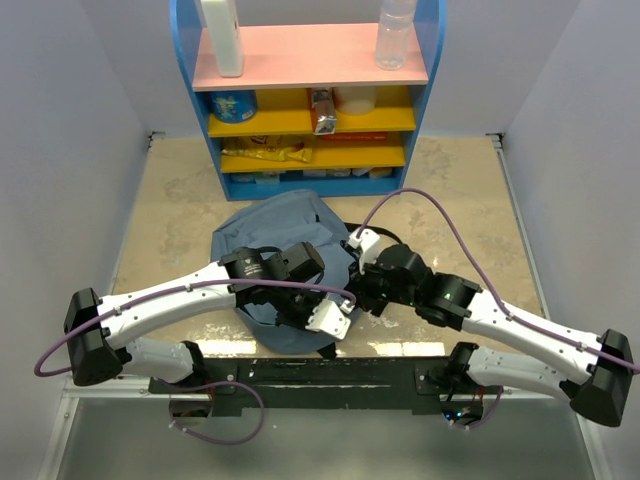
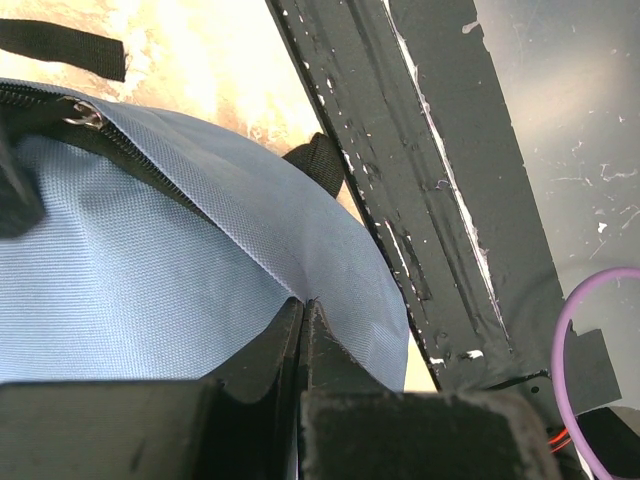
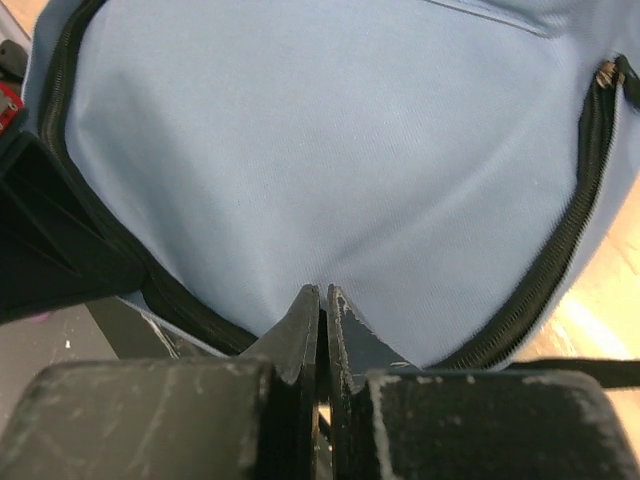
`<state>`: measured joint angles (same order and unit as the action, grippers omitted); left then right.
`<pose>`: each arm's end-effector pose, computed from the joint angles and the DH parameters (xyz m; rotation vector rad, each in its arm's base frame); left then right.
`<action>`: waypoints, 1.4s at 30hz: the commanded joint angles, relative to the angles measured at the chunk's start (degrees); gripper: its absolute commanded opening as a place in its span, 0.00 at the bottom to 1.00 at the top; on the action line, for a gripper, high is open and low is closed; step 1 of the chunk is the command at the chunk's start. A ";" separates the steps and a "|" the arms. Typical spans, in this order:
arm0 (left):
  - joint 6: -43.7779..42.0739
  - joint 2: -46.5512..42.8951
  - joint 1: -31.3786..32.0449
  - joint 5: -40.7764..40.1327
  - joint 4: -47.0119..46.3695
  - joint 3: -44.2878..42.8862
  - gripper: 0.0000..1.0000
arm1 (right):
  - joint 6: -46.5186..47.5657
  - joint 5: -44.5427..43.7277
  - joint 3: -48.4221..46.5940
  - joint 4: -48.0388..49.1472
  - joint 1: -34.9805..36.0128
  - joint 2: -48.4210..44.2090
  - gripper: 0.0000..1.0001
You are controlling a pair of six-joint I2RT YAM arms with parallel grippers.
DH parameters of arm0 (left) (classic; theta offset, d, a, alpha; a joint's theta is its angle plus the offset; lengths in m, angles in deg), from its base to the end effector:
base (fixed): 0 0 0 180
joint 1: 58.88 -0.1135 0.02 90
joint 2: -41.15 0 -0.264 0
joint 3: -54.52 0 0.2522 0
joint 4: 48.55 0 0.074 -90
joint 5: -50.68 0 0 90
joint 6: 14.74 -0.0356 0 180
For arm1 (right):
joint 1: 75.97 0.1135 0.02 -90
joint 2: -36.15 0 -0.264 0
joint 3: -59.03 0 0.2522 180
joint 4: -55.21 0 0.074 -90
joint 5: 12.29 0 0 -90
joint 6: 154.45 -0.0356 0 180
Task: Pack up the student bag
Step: Zip the student bag at the center of the board.
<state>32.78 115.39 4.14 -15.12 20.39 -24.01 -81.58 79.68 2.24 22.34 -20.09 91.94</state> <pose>0.0983 -0.2253 0.2902 2.2309 1.5327 -0.6787 0.1206 0.1802 0.2784 -0.7599 2.0967 0.7682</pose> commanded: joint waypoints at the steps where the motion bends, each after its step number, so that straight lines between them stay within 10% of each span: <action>1: 0.03 -2.08 -0.36 0.49 -0.33 -2.02 0.00 | -1.41 -5.05 -2.15 -4.51 0.20 -4.89 0.00; 20: -4.98 -0.15 0.08 6.03 9.85 -5.45 0.00 | -8.02 -35.89 -2.77 -0.67 -2.08 -3.86 0.00; 42: -8.41 1.88 9.40 7.52 20.32 -5.19 0.00 | 2.01 -32.56 -15.15 21.58 -14.13 25.32 0.00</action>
<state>23.95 118.08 10.66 -16.65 27.89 -28.14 -83.46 54.59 -6.46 32.17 -30.28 112.48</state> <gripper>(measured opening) 0.014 0.022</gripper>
